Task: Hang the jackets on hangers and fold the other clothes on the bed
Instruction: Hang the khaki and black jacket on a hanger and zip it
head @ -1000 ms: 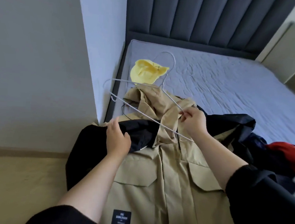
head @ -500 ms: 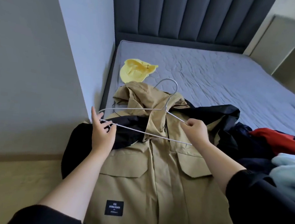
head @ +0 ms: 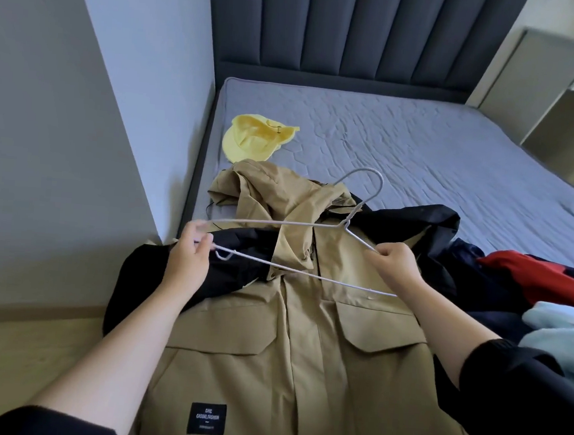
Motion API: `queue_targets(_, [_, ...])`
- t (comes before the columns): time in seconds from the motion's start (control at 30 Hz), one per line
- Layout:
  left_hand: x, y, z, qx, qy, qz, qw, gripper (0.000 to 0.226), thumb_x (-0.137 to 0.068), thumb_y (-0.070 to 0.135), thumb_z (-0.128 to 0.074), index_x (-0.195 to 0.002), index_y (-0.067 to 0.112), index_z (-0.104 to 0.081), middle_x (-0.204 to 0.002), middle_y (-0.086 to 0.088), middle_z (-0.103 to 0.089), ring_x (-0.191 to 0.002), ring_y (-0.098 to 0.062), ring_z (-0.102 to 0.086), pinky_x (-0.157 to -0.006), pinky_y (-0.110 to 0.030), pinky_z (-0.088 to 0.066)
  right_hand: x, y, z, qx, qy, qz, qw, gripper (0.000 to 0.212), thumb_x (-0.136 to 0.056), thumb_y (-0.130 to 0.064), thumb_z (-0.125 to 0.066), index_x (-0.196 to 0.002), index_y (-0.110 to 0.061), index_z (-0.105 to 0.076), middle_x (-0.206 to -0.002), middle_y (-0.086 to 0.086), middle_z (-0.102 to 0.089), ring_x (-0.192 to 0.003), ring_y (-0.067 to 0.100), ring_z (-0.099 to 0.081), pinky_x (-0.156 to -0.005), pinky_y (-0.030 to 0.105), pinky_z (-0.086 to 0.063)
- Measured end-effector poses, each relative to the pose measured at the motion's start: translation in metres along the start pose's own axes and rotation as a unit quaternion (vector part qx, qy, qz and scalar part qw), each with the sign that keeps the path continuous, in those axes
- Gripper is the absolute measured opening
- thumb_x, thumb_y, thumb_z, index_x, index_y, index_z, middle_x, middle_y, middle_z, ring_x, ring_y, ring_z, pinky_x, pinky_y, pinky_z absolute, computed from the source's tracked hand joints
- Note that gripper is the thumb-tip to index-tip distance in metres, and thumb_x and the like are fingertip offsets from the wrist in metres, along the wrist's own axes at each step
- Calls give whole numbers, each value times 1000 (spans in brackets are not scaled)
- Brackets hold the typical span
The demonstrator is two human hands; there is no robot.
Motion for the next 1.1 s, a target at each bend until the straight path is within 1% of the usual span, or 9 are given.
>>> queue_targets(0.1, [7,-6,-22,64,-34,53,996,32,-102,11,-34,-76,13,-53,-77,-17,-61,-67,-29,-68,-58,-31,-57,-1,0,1,-14,29,-3,999,40,-81,-21,-62,-54,-17,-33,-47,-8,-29,-46,9,-26,-46,26,-23])
queue_targets(0.23, [14,3,-49,121,-24,79,989,31,-99,10,-40,-75,10,-59,-76,-19,-66,-65,-29,-70,-58,-31,-58,-10,-28,5,-120,37,37,991,28,-79,-26,-68,-62,-16,-50,-54,-14,-41,-51,3,-36,-53,24,-31])
queue_targets(0.37, [12,4,-78,240,-64,144,958,17,-98,22,-51,-103,15,-66,-97,-9,-71,-73,-18,-72,-54,-22,-54,-18,-23,32,-166,128,-3,978,52,-84,-44,-64,-52,-20,-31,-43,-13,-25,-45,7,-24,-50,28,-22])
queue_targets(0.53, [21,-12,-130,158,-139,227,951,69,-90,12,-62,-149,17,-27,-141,-7,-46,-90,-24,-64,-59,-31,-50,-23,-8,49,-181,247,-92,948,54,-94,-37,-50,-50,-16,-25,-45,-4,-25,-44,14,-25,-49,31,-23])
queue_targets(0.6, [18,-10,-139,35,-161,185,969,52,-86,11,-62,-136,13,-47,-120,-8,-60,-97,-32,-64,-72,-39,-51,-25,-12,45,-152,243,-91,954,52,-95,-31,-48,-50,-14,-27,-47,-1,-27,-44,15,-26,-45,29,-23])
queue_targets(0.7, [14,3,-141,-51,-174,126,975,10,-87,14,-58,-80,9,-64,-66,-5,-56,-66,-24,-53,-63,-32,-42,-28,-20,38,-145,230,-78,959,45,-89,-19,-48,-51,-15,-25,-50,-1,-24,-49,15,-22,-47,31,-19])
queue_targets(0.77, [9,9,-132,-22,-159,131,978,14,-91,13,-56,-80,14,-65,-71,-2,-58,-71,-18,-54,-58,-23,-41,-32,-21,38,-181,212,-81,957,42,-84,-13,-48,-52,-18,-23,-53,-1,-21,-53,14,-19,-49,32,-16])
queue_targets(1.0, [-27,51,-60,222,-77,172,957,32,-103,14,-38,-81,14,-61,-96,-12,-63,-101,-26,-56,-93,-36,-47,-45,-40,60,-302,188,-56,933,29,-74,-2,-45,-48,-13,-38,-49,0,-32,-49,15,-25,-49,27,-19])
queue_targets(1.1, [-36,84,-39,237,-84,161,955,28,-103,14,-37,-108,3,-62,-114,-19,-63,-113,-32,-57,-101,-44,-45,-44,-86,63,-249,147,34,957,27,-73,0,-43,-53,-14,-55,-49,5,-36,-48,14,-33,-49,26,-26])
Point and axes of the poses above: each hand's wrist, its own x-axis away from the middle knuckle, its own z-axis out of the back of the hand, y = z × x, the point moved 8 cm from there along -x, towards the middle knuckle
